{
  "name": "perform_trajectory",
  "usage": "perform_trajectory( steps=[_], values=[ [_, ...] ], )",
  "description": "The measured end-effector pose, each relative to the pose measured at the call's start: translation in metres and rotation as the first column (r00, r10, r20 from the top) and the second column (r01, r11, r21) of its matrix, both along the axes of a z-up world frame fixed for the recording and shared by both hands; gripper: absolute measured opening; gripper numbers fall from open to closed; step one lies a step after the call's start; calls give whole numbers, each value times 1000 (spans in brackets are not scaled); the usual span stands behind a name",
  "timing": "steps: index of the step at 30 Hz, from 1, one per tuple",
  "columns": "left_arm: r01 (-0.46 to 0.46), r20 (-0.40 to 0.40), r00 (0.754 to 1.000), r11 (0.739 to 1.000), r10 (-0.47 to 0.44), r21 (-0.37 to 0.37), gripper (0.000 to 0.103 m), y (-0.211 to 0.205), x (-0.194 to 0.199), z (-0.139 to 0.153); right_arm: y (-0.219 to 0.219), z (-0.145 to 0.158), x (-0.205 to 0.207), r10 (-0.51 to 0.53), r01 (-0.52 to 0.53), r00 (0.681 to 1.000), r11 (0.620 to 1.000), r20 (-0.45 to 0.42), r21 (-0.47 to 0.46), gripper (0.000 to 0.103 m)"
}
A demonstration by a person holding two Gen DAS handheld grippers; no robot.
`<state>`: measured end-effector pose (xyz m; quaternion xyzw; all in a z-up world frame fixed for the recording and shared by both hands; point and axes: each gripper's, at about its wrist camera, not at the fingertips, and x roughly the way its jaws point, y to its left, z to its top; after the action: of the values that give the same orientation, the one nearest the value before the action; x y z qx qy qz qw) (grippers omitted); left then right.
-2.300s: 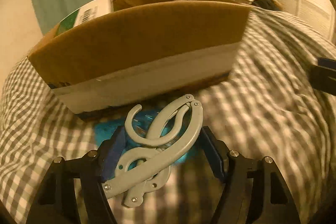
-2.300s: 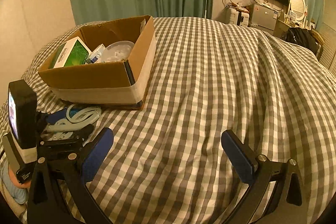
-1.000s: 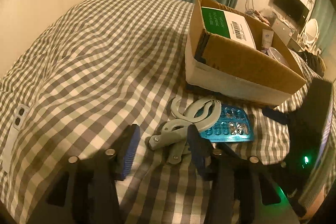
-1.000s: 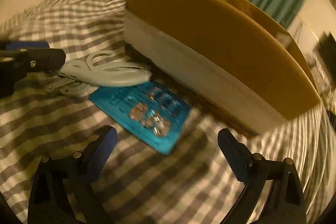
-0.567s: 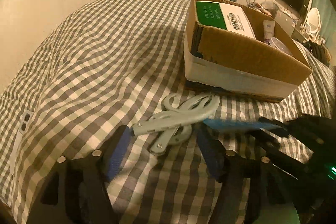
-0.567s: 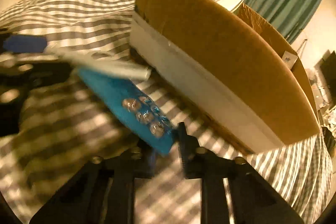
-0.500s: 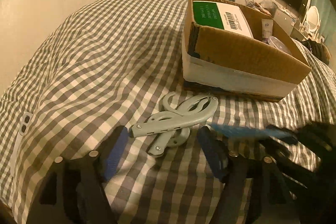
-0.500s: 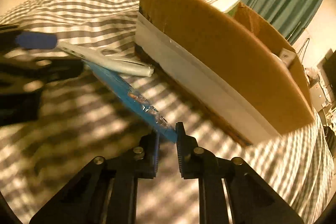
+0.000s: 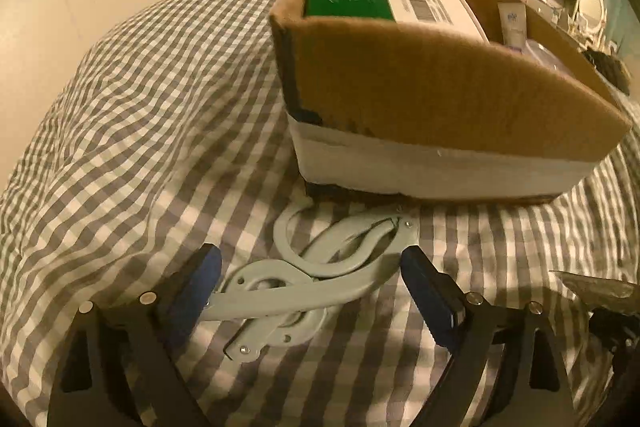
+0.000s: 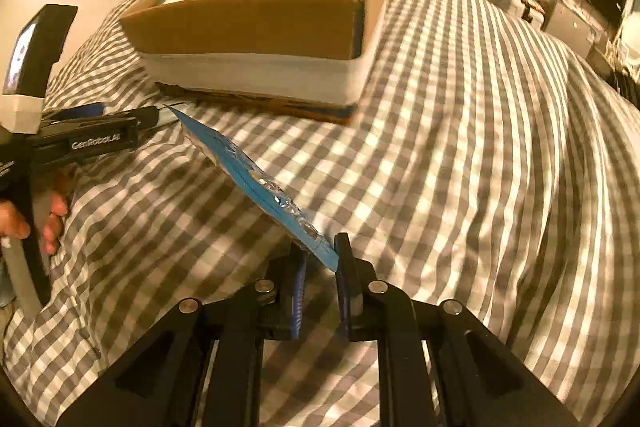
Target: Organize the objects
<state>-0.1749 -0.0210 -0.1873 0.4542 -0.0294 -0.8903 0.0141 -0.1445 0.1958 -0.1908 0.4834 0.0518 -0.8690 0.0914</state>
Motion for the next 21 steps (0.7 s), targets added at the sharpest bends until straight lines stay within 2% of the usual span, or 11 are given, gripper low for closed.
perform_trajectory(
  steps=[4,7,9,11,12,15,18,21],
  values=[
    [66,-4,998,997,-66,-42,98,12,4,-5,-16,-3,-4,33,-33,999,999,0,12,14],
    [56,10,998,997,-56,-61,98,14,-1,-8,-20,-5,-6,42,-42,999,999,2,12,14],
    [62,-9,998,997,-63,-52,98,14,2,-4,-23,-4,-7,45,-45,999,999,-5,15,24],
    [78,-47,996,996,-80,-52,98,16,7,4,-26,-2,-7,46,-46,999,999,-22,27,55],
    [90,-67,993,994,-94,-56,98,17,11,7,-27,1,-7,44,-42,998,998,-41,41,58],
    [108,-82,990,992,-114,-71,98,20,15,12,-39,0,-19,75,-67,994,993,-80,100,58],
    [97,-60,993,992,-102,-81,98,19,11,11,-53,-6,-27,137,-119,986,978,-95,171,58],
    [87,-14,996,994,-88,-60,98,10,-4,5,-68,-13,-27,210,-183,972,958,-102,220,58]
  ],
)
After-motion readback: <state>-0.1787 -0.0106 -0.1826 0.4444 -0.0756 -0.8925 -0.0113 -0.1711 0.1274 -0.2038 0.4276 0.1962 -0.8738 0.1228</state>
